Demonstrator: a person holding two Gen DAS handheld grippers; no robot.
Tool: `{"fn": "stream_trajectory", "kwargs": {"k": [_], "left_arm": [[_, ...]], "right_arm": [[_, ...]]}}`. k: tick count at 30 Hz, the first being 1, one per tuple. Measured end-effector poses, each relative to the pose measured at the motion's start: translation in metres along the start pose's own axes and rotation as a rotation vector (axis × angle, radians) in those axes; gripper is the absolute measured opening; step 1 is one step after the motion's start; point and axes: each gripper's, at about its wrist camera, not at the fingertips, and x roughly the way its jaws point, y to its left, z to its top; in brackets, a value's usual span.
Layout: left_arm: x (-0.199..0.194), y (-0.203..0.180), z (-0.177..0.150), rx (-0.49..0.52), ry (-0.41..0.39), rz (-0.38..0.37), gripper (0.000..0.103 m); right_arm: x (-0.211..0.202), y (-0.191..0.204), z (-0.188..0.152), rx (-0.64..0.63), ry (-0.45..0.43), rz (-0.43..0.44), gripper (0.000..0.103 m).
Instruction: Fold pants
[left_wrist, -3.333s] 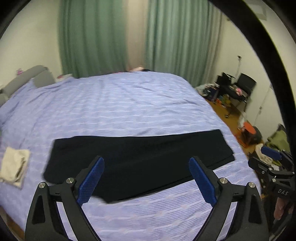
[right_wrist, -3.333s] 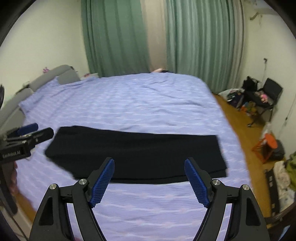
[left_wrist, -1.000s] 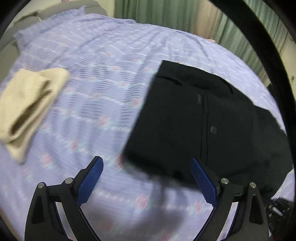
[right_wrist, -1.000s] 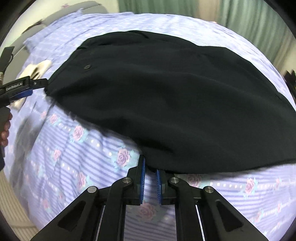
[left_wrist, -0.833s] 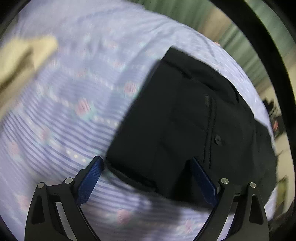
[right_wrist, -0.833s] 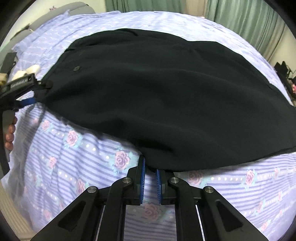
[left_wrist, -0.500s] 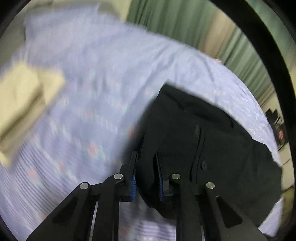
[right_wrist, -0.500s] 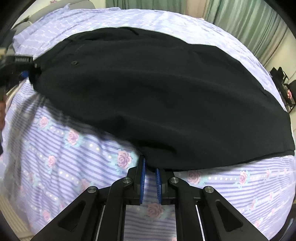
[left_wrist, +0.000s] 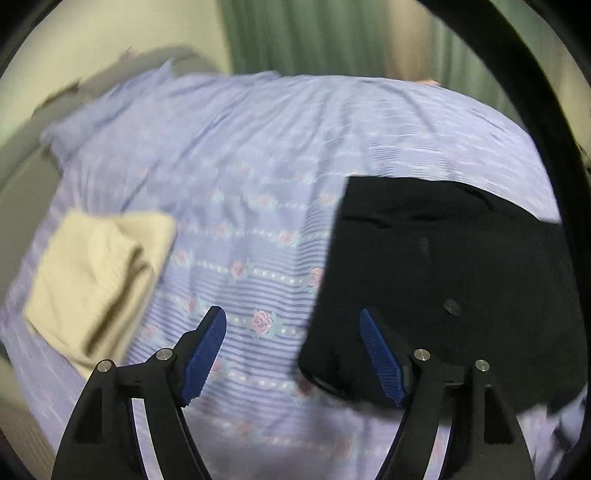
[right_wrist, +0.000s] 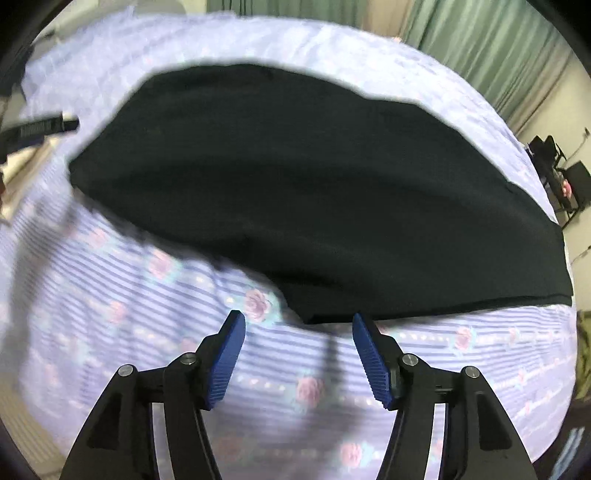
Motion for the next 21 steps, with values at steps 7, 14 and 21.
{"fn": "stream_trajectory", "kwargs": {"k": [7, 14, 21], "left_arm": [[-0.100, -0.004, 0.009, 0.105, -0.072, -0.097, 0.088], [-0.197, -0.036, 0.026, 0.207, -0.169, -0.217, 0.101], [-0.264, -0.087, 0.027, 0.270, -0.309, -0.340, 0.103]], "right_arm": [[-0.106, -0.028, 0.008, 0.112, -0.139, 0.001, 0.070], [-0.207, -0.074, 0.006, 0.244, -0.269, -0.045, 0.079], [-0.277, -0.140, -0.016, 0.334, -0.387, -0.110, 0.079]]}}
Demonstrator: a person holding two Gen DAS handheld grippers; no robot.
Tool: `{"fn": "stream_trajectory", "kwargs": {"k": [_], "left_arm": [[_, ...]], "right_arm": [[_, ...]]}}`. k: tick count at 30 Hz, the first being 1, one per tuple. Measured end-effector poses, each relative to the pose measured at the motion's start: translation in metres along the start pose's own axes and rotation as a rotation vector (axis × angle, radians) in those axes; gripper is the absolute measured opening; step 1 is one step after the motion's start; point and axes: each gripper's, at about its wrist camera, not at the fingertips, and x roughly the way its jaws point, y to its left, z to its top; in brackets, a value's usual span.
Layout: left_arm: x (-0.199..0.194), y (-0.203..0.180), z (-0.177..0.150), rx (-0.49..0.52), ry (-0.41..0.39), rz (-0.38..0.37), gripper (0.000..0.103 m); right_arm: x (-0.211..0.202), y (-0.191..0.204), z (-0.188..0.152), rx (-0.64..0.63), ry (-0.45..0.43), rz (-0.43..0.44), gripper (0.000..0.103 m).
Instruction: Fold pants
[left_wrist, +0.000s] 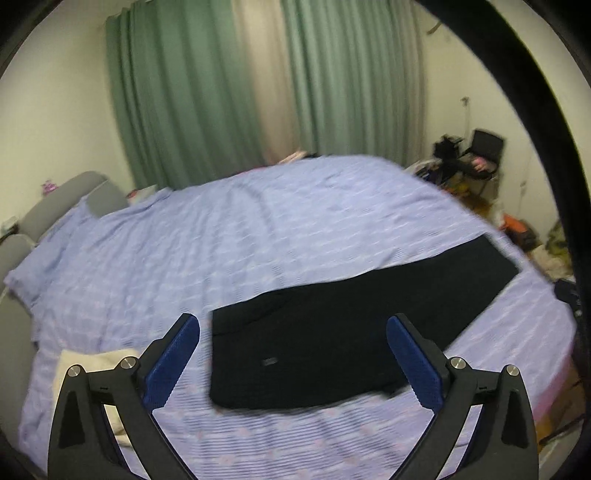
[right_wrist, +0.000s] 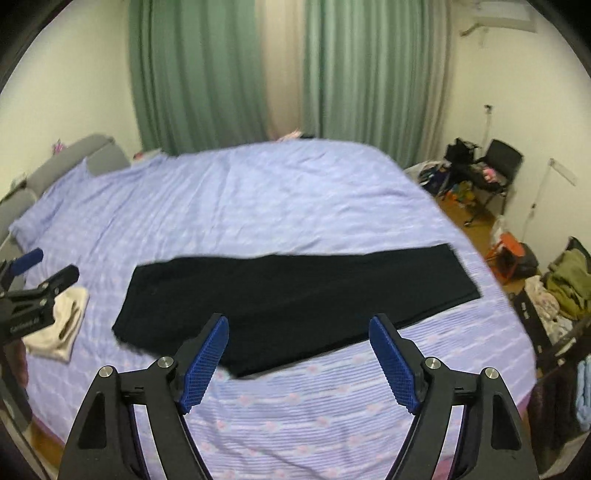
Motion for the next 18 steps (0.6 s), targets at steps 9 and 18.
{"fn": "stream_trajectory", "kwargs": {"k": [9, 18], "left_arm": [[-0.028, -0.129, 0.034, 0.007, -0.067, -0.012, 0.103], [-0.021, -0.266, 0.048, -0.156, -0.047, 0.103, 0.103]], "right_arm": [[-0.026, -0.123, 0.010, 0.058, -0.103, 0.015, 0.079], [-0.002, -0.258, 0.033, -0.060, -0.105, 0.207, 0.079]]}}
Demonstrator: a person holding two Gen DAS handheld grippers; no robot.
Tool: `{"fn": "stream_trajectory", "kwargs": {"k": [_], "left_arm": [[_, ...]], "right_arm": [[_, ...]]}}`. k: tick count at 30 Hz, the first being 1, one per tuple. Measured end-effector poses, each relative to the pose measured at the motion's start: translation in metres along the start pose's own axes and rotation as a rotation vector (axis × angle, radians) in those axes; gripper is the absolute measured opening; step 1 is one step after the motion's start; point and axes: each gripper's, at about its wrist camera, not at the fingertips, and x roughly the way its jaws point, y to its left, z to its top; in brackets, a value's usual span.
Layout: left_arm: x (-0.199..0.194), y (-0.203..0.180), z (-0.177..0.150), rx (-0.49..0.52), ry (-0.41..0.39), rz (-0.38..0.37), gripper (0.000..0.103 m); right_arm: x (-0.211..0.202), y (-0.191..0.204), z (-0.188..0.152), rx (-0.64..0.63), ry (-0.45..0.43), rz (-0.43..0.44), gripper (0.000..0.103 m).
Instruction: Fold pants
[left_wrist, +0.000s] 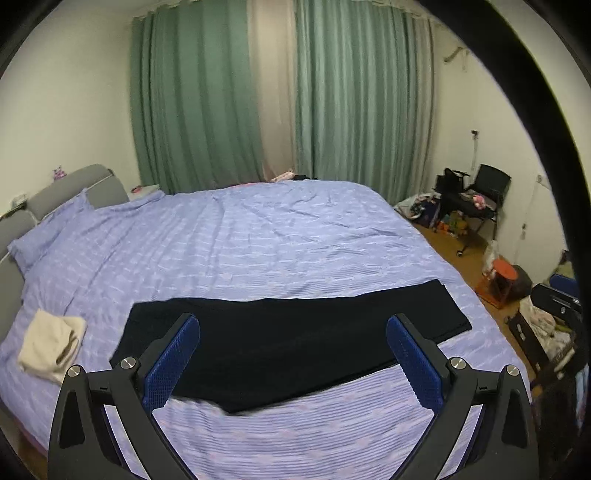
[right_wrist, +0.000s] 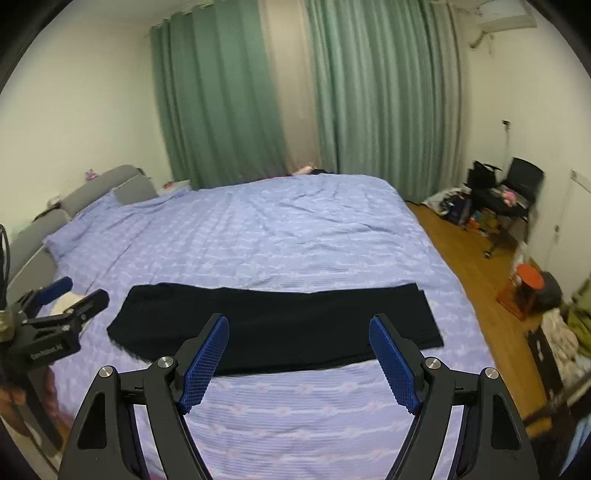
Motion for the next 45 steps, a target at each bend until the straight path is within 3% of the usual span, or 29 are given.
{"fn": "stream_trajectory", "kwargs": {"k": [4, 11, 18, 22, 27, 32, 38, 44, 45], "left_arm": [[0.013, -0.051, 0.005, -0.014, 0.036, -0.007, 0.103], [0.072, -0.132, 0.010, 0.061, 0.056, -0.025, 0.103], [0.164, -0.210, -0.012, 0.139, 0.077, -0.035, 0.103], [0.225, -0.248, -0.030, 0.180, 0.112, -0.031, 0.103], [0.286, -0.280, -0.050, 0.178, 0.165, -0.047, 0.103], [0.322, -0.303, -0.067, 0.202, 0.198, -0.043, 0.103], [0.341, -0.314, -0.080, 0.238, 0.229, -0.061, 0.103], [0.348, -0.317, -0.085, 0.240, 0.240, -0.069, 0.103], [0.349, -0.317, -0.086, 0.239, 0.243, -0.066, 0.103]], "right_arm": [[0.013, -0.055, 0.003, 0.032, 0.035, 0.020, 0.079], [0.073, -0.132, -0.014, 0.128, 0.049, 0.002, 0.079], [0.150, -0.209, -0.044, 0.223, 0.066, -0.048, 0.077], [0.201, -0.245, -0.067, 0.289, 0.096, -0.077, 0.069], [0.258, -0.280, -0.101, 0.383, 0.150, -0.079, 0.059], [0.301, -0.305, -0.123, 0.467, 0.198, -0.059, 0.057], [0.333, -0.325, -0.140, 0.567, 0.246, -0.056, 0.055], [0.348, -0.335, -0.148, 0.586, 0.251, -0.055, 0.054], [0.350, -0.335, -0.147, 0.587, 0.249, -0.061, 0.049]]}}
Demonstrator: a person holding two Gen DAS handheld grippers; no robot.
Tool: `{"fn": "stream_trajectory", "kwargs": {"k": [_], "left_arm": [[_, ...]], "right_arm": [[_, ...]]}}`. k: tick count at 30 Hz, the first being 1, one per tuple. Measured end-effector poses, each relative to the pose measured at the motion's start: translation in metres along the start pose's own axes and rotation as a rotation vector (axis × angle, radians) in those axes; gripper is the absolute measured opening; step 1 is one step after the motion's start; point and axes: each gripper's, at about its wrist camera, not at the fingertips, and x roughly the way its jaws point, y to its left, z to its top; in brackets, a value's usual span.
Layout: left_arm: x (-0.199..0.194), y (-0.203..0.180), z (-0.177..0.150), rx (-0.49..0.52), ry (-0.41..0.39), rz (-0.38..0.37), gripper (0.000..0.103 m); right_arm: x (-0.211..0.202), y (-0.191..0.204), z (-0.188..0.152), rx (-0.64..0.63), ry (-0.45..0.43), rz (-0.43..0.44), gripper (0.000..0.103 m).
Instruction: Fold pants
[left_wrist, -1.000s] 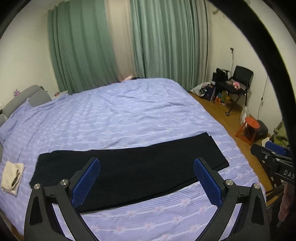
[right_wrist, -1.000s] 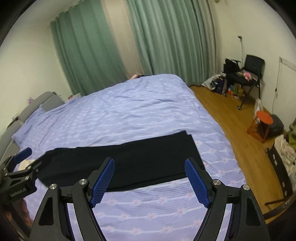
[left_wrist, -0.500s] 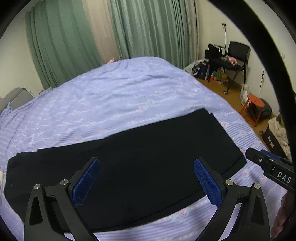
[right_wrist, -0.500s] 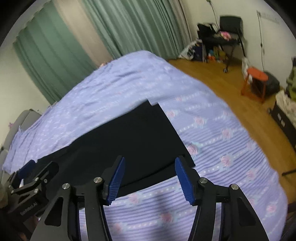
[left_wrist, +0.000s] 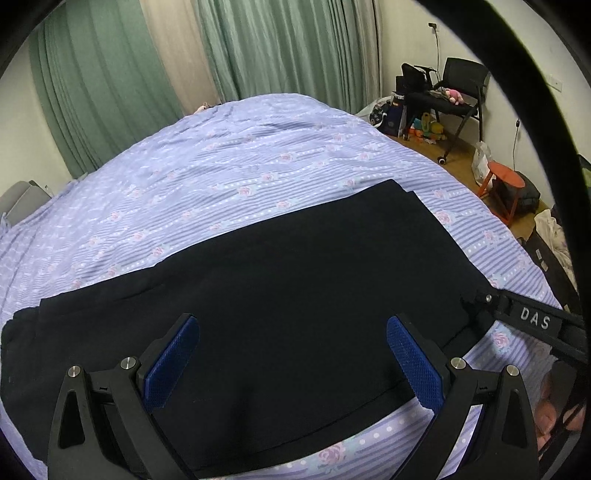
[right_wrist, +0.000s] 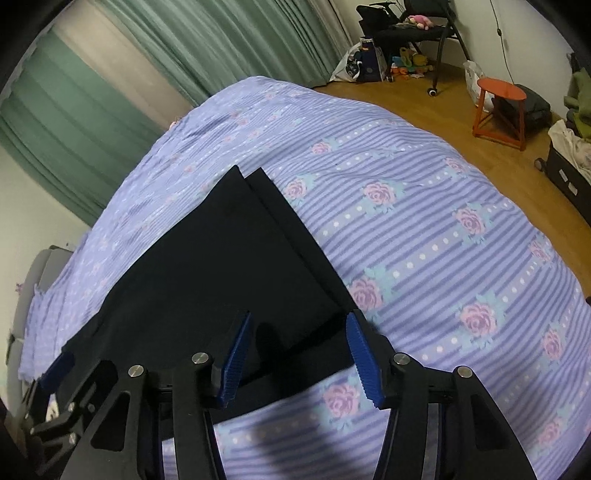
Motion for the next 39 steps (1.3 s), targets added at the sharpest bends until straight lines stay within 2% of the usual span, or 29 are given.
{"fn": "stream_trajectory", "kwargs": {"k": [4, 6, 7, 13, 19, 20, 22, 23, 24, 30, 34, 36, 39], "left_arm": [[0.008, -0.002, 0.004, -0.022, 0.017, -0.001, 0.103], [0.007, -0.001, 0.005, -0.029, 0.021, -0.003, 0.103], [0.006, -0.001, 0.005, -0.032, 0.017, -0.006, 0.103], [0.000, -0.003, 0.004, -0.035, 0.015, -0.033, 0.103], [0.000, -0.005, -0.004, -0.007, 0.030, -0.028, 0.103], [-0.001, -0.003, -0.005, -0.009, 0.032, -0.028, 0.103], [0.000, -0.002, -0.005, -0.015, 0.040, -0.026, 0.103], [0.000, -0.001, -0.005, -0.019, 0.041, -0.025, 0.103], [0.001, 0.001, -0.005, -0.030, 0.046, -0.025, 0.103], [-0.001, 0.005, -0.005, -0.048, 0.048, -0.027, 0.103], [-0.001, 0.006, -0.007, -0.022, 0.044, -0.024, 0.103], [-0.001, 0.006, -0.008, -0.011, 0.043, -0.019, 0.103], [-0.001, 0.007, -0.010, -0.009, 0.041, -0.017, 0.103]], "right_arm": [[0.006, 0.000, 0.002, -0.004, 0.000, -0.031, 0.030], [0.003, -0.004, 0.002, 0.011, -0.003, -0.036, 0.013], [-0.003, -0.006, 0.003, 0.022, -0.009, -0.022, 0.010], [-0.037, 0.005, -0.001, -0.082, -0.083, -0.117, 0.008], [-0.015, -0.016, -0.006, -0.047, -0.020, -0.185, 0.006], [-0.015, -0.018, -0.005, -0.036, -0.026, -0.186, 0.006], [-0.019, -0.021, -0.004, -0.009, -0.035, -0.177, 0.015], [-0.022, -0.024, -0.002, 0.008, -0.033, -0.179, 0.035], [-0.026, -0.026, -0.001, 0.025, -0.033, -0.169, 0.047], [-0.044, -0.020, -0.016, 0.081, -0.022, -0.068, 0.047], [-0.029, -0.013, -0.030, 0.094, 0.035, -0.010, 0.047], [-0.013, -0.016, -0.035, 0.126, 0.054, 0.017, 0.053], [-0.002, -0.018, -0.033, 0.127, 0.025, 0.038, 0.060]]}}
